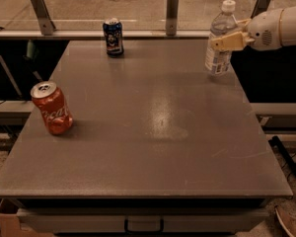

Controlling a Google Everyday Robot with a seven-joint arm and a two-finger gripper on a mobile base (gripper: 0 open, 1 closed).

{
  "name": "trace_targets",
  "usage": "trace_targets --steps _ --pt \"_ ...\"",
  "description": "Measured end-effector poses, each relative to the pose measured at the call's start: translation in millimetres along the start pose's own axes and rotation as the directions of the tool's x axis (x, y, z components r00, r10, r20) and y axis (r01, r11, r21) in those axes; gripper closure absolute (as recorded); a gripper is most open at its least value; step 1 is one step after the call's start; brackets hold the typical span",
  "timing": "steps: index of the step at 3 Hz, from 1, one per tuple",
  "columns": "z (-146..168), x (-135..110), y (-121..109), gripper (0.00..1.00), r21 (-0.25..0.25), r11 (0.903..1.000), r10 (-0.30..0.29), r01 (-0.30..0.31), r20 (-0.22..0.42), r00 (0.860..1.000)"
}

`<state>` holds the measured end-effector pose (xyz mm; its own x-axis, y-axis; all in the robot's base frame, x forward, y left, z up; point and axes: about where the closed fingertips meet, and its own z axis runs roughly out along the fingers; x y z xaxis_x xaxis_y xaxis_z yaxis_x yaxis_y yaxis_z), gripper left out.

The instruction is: Move blue plastic bottle near coke can

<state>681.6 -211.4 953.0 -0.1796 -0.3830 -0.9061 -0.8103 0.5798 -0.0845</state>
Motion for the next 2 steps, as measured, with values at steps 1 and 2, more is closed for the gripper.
trace_targets --steps 1,2 --pt "36.7 -42.5 19.1 1.0 -0.066 0.997 -0.034 0.04 0.079 0.996" --pt "88.6 -91.9 32.4 1.0 -0.116 0.9907 -0.051 0.071 0.168 0.984"
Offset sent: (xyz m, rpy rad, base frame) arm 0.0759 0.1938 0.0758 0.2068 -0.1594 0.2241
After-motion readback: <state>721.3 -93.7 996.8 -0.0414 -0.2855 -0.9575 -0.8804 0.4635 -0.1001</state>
